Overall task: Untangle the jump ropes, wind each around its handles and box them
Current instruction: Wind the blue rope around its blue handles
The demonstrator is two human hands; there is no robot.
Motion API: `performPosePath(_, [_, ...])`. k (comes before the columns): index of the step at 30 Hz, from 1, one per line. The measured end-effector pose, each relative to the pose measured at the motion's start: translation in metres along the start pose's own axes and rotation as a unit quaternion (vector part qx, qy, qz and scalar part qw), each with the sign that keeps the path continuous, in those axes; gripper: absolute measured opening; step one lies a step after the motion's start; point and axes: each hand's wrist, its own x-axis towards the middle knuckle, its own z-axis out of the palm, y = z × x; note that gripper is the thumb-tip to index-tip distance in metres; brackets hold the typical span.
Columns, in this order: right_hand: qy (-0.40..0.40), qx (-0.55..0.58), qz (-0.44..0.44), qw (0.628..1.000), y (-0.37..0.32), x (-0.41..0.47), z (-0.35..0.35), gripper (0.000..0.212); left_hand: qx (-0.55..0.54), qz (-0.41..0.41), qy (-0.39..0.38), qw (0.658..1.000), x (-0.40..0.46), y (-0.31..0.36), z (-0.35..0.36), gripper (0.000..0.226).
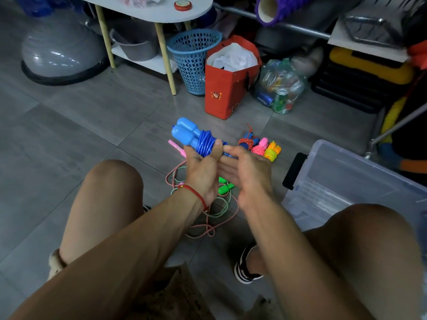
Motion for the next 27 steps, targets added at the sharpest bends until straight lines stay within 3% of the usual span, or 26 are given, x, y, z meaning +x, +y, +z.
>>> performPosePath(3, [0.002,-0.155,-0.099,0.983,-0.008,0.017,-0.02,0.011,-0.02,-0.035,-0.012,0.999,0.004,0.005,-0.001,0.029])
performPosePath(7, [-0.005,-0.343,-0.217,0.914,-0.002,0.032,-0.042,0.019,-0.028,-0.071,-0.044,0.996,0.005,0.012,0.001,0.03])
performPosePath(12, [-0.056,-0.355,-0.232,0.904,0.007,0.032,-0.055,0.012,0.023,-0.093,-0.069,0.993,0.005,0.006,0.005,0.028])
performPosePath(20, [0.015,-0.357,-0.236,0.904,0.013,0.042,-0.076,0.023,0.079,-0.118,-0.128,0.982,0.0,-0.023,0.016,0.026])
performPosePath(27, [-0.031,-0.377,-0.105,0.92,-0.004,0.061,-0.086,0.021,0.111,-0.119,-0.129,0.978,0.015,-0.028,0.023,0.042])
